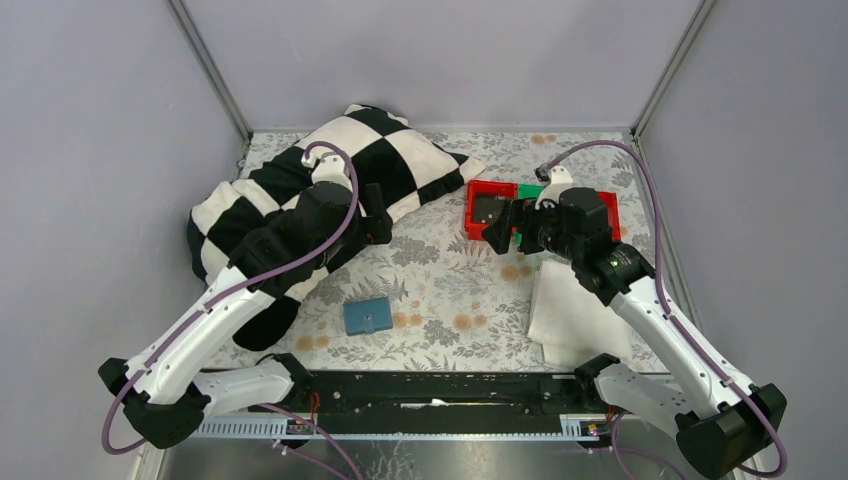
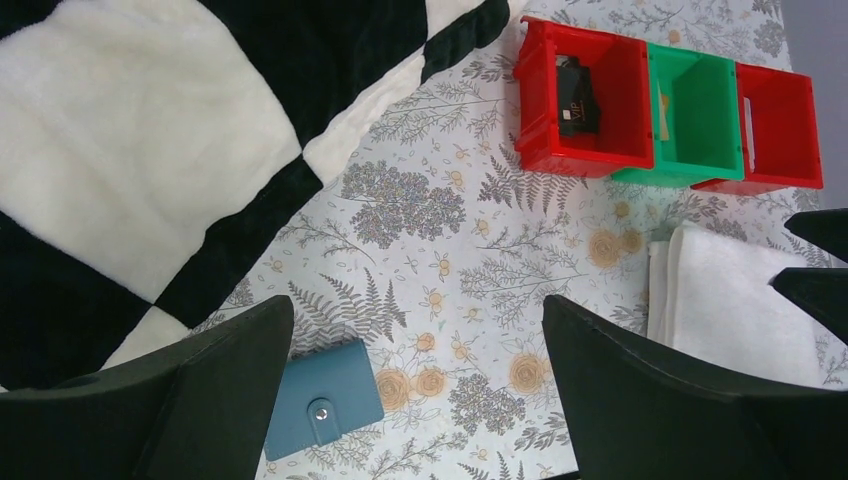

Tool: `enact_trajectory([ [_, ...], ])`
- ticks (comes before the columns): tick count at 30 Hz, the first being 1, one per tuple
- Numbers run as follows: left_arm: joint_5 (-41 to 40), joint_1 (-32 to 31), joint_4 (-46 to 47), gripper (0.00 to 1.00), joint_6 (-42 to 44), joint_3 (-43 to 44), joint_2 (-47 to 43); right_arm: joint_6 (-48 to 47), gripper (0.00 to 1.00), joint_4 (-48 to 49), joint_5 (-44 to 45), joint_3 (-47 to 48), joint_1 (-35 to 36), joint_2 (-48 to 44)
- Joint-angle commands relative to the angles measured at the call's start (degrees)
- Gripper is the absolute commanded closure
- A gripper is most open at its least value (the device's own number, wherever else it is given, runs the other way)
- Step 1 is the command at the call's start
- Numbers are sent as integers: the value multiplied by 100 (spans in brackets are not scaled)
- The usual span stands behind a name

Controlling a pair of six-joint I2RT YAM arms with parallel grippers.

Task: Take the credit cards out of the card holder
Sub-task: Move the card holder to the center of the board.

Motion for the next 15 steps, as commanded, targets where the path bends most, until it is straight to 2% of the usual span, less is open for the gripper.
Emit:
enact_trajectory([
  [1, -161, -5, 276, 1, -42, 20, -178, -181, 0, 19, 291, 41, 35, -115],
  [8, -165, -10, 495, 1, 114, -354, -304, -193, 0, -8, 270, 117, 33, -138],
  [12, -113, -8, 182, 1, 38, -429, -13, -135, 0, 27, 221, 63, 30, -96],
  [15, 185, -21, -121, 1, -371, -713, 254, -94, 0, 15, 172, 62, 34, -72],
])
